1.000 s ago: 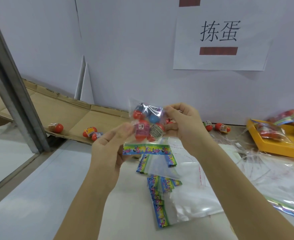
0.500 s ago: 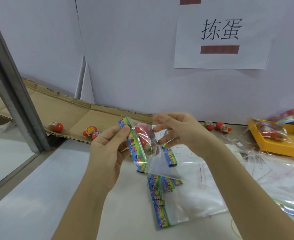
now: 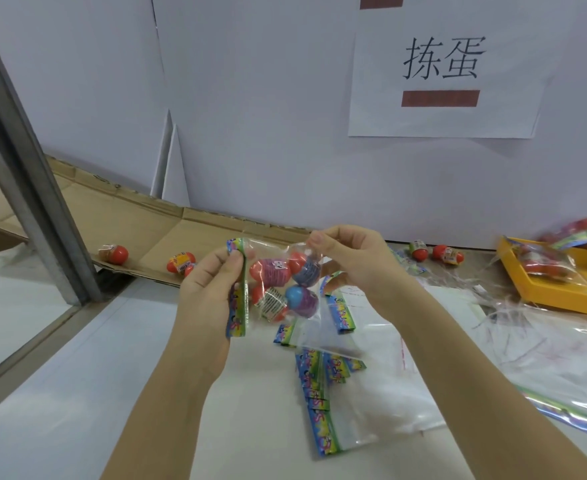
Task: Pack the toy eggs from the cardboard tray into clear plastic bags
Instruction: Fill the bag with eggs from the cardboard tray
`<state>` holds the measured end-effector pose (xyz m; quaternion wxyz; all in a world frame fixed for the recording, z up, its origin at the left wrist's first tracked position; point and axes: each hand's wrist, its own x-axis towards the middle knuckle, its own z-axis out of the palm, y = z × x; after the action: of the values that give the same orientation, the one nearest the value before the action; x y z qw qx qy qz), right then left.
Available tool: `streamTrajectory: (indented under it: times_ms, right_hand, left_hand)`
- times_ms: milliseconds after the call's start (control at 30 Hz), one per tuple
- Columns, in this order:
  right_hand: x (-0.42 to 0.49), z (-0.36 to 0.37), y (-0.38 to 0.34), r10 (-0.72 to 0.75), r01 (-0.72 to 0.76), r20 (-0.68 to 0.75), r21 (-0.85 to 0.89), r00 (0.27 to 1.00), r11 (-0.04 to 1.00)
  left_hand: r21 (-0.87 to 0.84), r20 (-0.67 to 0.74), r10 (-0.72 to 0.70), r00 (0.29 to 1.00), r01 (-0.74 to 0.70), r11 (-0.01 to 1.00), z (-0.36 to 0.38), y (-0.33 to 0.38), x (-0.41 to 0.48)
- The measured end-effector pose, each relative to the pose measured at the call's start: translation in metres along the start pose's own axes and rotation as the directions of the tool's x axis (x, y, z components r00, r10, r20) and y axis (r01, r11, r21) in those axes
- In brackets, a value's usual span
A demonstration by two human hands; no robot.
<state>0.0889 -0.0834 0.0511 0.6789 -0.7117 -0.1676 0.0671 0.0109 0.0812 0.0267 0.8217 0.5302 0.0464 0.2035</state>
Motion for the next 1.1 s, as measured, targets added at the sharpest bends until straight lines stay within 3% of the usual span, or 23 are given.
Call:
streamTrajectory:
  times_ms: [167,300,433,500,633,733,833,1100]
  right_hand:
    - [0.002,-0.009,-0.005,-0.073,0.071,-0.113,-0.019,0.991,0.997]
    - [0.002,-0.010,-0.004,-0.080,0.091,-0.149,0.062,0.986,0.994]
    - [0.002,-0.014,-0.003,-0.049,0.072,-0.156,0.150,0.987,0.986]
    - [0.004,-0.015,-0.001,-0.051,0.080,-0.166,0.174,0.985,0.982]
    - [0.006,-0.014,0.000,-0.005,0.023,-0.057,0.313,0.998,0.949]
    - [0.003,-0.024,0.001,0.072,-0.104,0.210,0.148,0.975,0.983]
    - [-0.003,-0.029,0.002,0.116,-0.067,0.438,-0.126,0.892,0.990]
    - [-0.001,-0.022,-0.002,0.093,-0.002,0.403,-0.221,0.910,0.975]
  left_hand:
    - [0.118,-0.088,0.032,0.996,-0.022,0.993,-0.001,-0.005,0.001]
    - [0.056,-0.104,-0.011,0.995,0.017,0.998,0.000,-0.006,0.002]
    - [0.107,0.034,-0.185,0.982,0.180,0.978,0.001,-0.004,0.003]
    - [0.165,0.107,-0.203,0.973,0.183,0.969,0.004,-0.006,-0.001]
    - [-0.022,0.057,-0.102,0.993,0.104,0.994,0.002,-0.005,-0.001]
    - [-0.102,-0.009,-0.071,0.997,0.070,0.992,0.000,-0.001,0.000]
    - [-0.117,-0.059,-0.052,0.997,0.045,0.992,0.001,-0.002,0.000]
    - [-0.149,-0.161,0.011,0.987,-0.035,0.988,0.001,-0.003,0.000]
